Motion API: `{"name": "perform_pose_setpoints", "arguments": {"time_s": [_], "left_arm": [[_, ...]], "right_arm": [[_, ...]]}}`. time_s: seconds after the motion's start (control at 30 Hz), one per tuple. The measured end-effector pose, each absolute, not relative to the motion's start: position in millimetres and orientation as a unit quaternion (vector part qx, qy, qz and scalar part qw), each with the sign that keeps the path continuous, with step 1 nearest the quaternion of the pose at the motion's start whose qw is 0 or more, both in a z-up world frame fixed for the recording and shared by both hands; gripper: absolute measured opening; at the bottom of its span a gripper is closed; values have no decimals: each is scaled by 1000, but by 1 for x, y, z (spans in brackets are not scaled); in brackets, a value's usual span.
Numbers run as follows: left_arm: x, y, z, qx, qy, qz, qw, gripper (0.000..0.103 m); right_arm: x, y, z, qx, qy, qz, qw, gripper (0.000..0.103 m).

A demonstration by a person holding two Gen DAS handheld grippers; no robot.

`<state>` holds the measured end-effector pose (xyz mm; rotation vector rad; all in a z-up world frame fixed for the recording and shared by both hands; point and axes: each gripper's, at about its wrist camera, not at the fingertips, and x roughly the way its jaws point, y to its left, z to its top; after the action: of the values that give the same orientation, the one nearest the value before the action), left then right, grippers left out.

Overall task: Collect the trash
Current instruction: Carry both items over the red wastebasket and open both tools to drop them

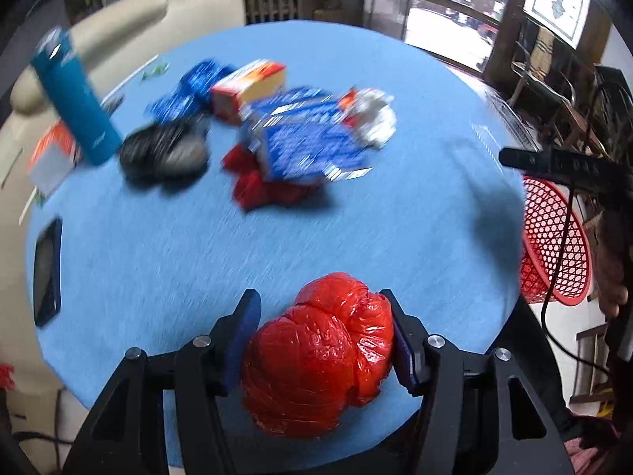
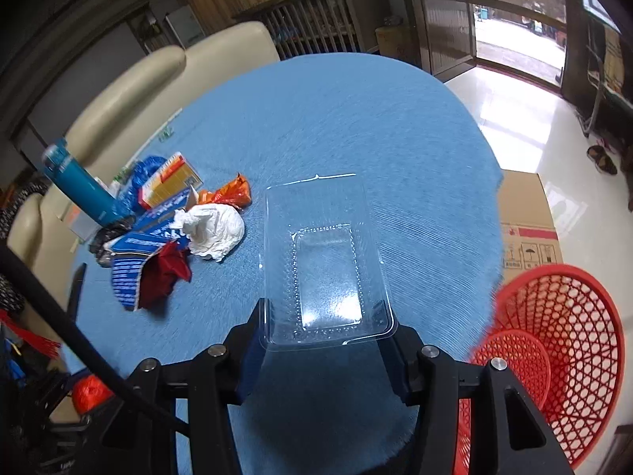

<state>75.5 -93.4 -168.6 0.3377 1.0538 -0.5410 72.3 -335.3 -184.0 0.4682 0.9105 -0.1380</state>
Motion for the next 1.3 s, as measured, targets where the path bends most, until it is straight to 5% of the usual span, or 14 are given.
{"name": "perform_pose_setpoints", "arguments": {"time_s": [0.93,1.1,1.3], "left_arm": [[5,-363,-142,267,453,-455,718,66],[1,-377,-150,276,456,-462,709,70],[12,-359,-156,269,471,-437,717,70]], "right_arm": [[-120,-511,-218,383,423,-153,807,57],[-140,-520,-225,412,417,-134,799,68],[-147,-539,-220,418,375,-180,807,68]]}}
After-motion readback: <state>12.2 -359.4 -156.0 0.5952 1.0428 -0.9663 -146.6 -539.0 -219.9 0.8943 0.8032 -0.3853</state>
